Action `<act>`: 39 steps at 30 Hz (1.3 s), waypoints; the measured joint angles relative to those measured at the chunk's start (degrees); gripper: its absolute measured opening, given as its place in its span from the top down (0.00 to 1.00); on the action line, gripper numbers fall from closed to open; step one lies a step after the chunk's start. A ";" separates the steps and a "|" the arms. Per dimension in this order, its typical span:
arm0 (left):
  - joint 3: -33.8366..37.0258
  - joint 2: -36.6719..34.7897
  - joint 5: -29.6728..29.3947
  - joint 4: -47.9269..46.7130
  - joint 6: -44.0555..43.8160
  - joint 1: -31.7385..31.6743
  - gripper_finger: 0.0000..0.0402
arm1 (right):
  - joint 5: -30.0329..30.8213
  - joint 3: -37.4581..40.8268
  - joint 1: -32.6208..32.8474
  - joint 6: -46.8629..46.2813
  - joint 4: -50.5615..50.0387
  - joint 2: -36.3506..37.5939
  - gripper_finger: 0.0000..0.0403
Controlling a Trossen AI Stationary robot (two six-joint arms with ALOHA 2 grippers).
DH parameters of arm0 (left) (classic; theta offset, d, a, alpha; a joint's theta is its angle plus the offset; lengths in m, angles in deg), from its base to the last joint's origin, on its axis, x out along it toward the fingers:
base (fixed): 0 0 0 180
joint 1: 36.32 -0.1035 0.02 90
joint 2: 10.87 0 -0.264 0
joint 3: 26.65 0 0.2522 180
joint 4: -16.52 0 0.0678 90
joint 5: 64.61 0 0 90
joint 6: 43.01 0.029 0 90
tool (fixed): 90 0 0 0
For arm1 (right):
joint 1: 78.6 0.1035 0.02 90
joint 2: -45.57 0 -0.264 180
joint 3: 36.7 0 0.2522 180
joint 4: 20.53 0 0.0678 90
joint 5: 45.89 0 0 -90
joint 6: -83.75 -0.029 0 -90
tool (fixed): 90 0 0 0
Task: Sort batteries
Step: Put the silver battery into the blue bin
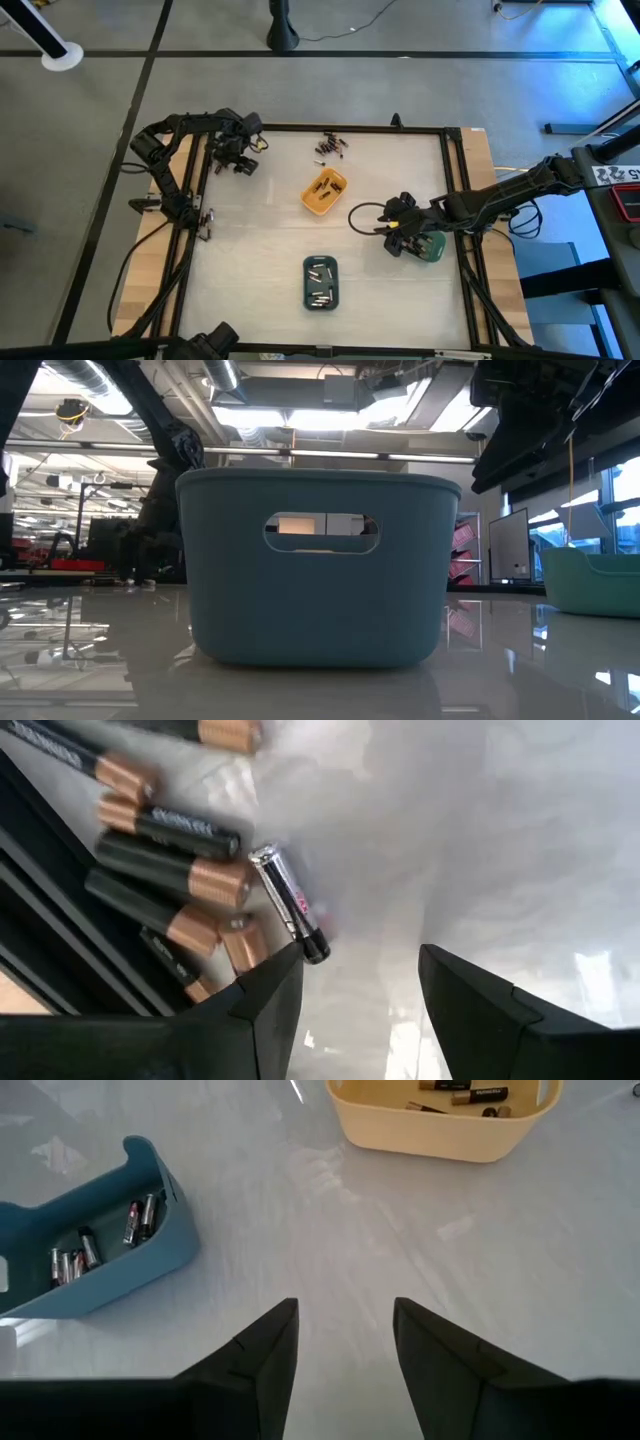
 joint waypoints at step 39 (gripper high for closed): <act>-0.87 -0.72 5.96 12.65 -26.96 -5.34 0.53 | 6.18 0.00 6.47 -1.42 -0.19 0.00 0.58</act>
